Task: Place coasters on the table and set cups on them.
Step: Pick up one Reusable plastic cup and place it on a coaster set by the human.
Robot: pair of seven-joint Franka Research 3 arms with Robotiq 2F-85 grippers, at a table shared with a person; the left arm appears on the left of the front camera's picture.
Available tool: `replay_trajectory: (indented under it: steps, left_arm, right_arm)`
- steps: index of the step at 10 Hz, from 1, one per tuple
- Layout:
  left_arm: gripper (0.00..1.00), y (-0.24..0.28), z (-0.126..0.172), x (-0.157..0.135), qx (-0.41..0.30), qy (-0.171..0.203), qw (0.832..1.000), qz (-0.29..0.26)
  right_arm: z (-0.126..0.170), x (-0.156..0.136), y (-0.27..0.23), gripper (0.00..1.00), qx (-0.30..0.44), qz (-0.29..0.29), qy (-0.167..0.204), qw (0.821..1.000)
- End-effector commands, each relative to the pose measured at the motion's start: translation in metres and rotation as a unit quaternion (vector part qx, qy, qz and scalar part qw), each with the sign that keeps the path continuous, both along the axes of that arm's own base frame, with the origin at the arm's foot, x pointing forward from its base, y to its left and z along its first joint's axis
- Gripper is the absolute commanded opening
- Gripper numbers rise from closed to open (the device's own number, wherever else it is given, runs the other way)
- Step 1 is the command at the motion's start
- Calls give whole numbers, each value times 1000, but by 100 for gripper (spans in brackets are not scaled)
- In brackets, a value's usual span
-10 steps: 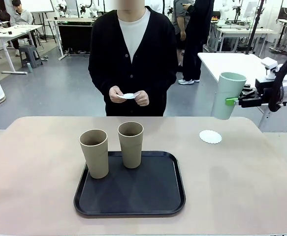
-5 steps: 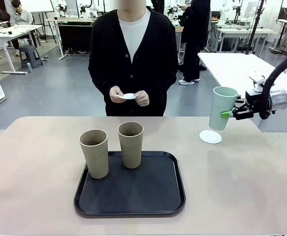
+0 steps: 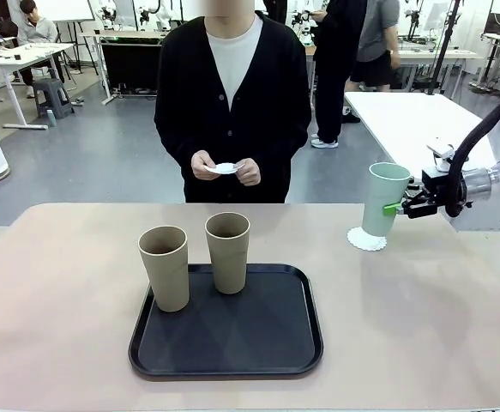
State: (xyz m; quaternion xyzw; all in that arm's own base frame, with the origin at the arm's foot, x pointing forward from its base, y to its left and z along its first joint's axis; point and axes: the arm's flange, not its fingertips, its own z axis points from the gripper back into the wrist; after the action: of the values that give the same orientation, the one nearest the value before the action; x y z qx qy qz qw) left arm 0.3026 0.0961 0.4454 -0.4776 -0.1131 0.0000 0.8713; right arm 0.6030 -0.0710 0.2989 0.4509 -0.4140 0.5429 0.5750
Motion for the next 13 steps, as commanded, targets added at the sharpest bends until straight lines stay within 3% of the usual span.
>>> replay_trajectory:
  steps: [1, 13]
  left_arm:
    - [100, -1, 0, 1, -5, -8, 1000, -2]
    - [100, -1, 0, 1, -5, -8, 1000, -2]
  right_arm:
    - [-4, 17, -1, 85, 14, 15, 10, 1000]
    - [-31, 34, 6, 85, 14, 29, 39, 999]
